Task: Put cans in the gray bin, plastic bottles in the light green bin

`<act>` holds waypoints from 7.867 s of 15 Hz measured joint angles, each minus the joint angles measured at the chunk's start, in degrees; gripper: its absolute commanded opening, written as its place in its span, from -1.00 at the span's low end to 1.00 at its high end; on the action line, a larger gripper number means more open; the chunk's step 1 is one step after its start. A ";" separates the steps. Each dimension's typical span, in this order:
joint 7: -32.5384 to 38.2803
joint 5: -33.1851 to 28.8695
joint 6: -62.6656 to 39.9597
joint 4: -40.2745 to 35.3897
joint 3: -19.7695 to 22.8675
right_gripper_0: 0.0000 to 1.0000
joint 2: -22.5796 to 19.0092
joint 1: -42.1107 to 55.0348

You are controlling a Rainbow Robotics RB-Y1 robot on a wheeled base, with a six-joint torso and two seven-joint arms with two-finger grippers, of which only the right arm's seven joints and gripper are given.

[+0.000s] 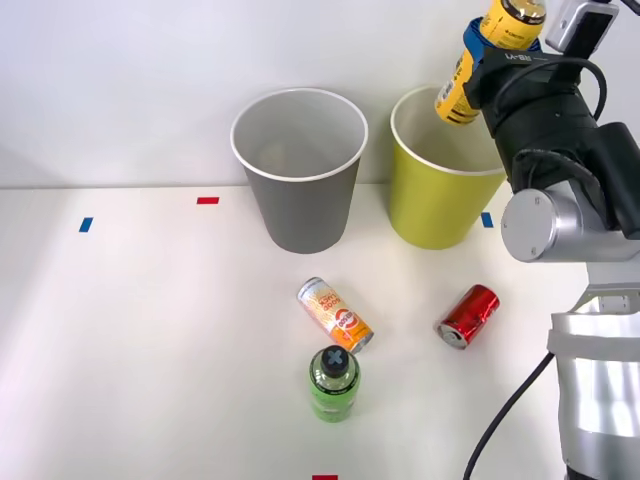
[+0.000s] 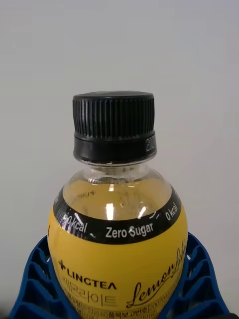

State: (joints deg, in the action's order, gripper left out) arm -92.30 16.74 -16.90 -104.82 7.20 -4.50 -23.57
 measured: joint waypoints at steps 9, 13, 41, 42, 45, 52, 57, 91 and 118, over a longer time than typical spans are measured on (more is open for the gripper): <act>-0.24 -0.28 0.79 5.65 0.78 0.50 -0.33 -3.92; 0.41 0.86 1.10 5.68 1.24 0.92 -0.29 -3.93; 0.23 19.56 21.54 -27.30 -6.72 0.94 -3.44 60.10; 0.22 19.56 21.67 -27.29 -7.56 0.93 -3.53 61.99; -0.07 19.21 21.74 -27.26 -9.38 0.94 -3.65 66.99; -1.54 17.99 18.45 -27.24 -10.16 0.94 -3.69 69.19; -3.35 15.93 17.11 -25.97 -10.01 0.94 -2.65 69.07; 6.97 -17.73 55.22 -2.59 -22.58 0.94 -3.90 74.58; 6.26 -14.99 55.93 -2.59 -22.84 0.94 -2.80 78.94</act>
State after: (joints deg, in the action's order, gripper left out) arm -86.04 1.75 39.03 -107.41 -15.65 -7.30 55.37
